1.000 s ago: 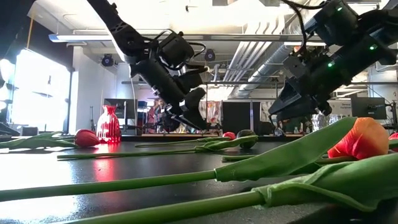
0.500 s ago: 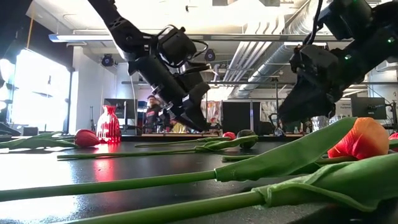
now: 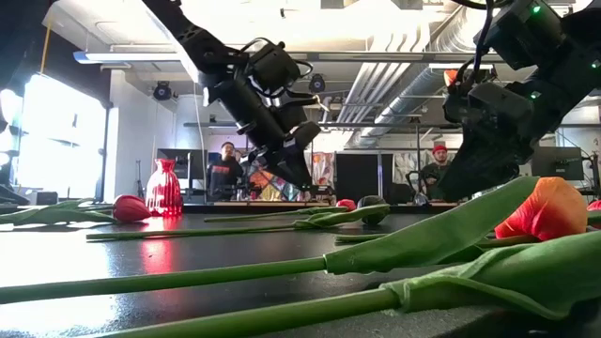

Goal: Sort flowers into vase by color
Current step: Put the top red tulip into the purple vase

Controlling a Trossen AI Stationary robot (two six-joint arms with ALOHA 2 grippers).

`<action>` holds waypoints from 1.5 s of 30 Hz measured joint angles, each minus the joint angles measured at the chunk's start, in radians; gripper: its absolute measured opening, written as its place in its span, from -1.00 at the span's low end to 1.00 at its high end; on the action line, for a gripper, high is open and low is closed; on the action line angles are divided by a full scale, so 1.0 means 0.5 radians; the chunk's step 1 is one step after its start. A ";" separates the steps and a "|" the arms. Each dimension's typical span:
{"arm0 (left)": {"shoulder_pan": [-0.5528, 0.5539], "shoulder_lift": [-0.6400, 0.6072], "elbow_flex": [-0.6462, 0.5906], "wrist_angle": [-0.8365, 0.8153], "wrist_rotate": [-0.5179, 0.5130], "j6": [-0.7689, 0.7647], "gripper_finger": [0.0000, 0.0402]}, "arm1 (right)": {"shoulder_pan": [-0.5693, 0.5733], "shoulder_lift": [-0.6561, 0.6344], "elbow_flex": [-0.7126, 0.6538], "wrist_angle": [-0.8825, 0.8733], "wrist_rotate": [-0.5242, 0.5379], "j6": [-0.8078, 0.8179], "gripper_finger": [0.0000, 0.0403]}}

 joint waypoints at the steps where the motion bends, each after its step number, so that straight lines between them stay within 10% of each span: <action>1: 0.029 0.007 0.036 -0.013 0.026 0.023 -0.53 | 0.000 0.000 0.000 -0.001 0.008 0.001 -0.10; 24: 0.189 0.329 0.298 -0.472 0.252 0.080 -0.35 | 0.000 -0.005 0.002 0.036 0.006 0.054 -0.10; 35: 0.202 0.333 0.298 -0.479 0.236 0.090 -0.95 | 0.004 -0.005 0.002 0.030 0.021 0.113 -0.10; 45: 0.151 0.306 0.289 -0.393 0.232 0.079 -0.99 | 0.004 -0.005 0.002 0.058 0.219 0.197 -0.10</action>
